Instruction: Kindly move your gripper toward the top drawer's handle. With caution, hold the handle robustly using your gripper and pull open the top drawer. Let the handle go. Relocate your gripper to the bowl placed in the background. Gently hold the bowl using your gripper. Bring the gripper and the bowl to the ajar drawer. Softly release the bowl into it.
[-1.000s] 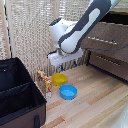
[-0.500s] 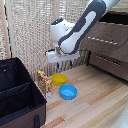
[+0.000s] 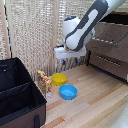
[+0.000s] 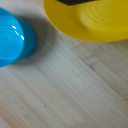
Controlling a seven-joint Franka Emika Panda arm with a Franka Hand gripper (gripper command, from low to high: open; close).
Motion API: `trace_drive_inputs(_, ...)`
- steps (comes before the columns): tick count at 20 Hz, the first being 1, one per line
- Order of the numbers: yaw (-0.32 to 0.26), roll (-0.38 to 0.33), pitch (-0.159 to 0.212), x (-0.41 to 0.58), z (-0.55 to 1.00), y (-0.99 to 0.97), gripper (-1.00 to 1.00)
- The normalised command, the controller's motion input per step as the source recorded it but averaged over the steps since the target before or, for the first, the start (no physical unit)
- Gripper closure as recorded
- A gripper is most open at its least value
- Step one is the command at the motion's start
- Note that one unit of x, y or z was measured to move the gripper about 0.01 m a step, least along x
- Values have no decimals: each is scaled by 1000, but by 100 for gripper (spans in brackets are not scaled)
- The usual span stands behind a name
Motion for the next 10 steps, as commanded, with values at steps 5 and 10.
trace_drive_inputs(5, -168, 0, -120, -27, -462, 289, -100)
trace_drive_inputs(10, -128, 0, -96, 121, -110, 135, -100)
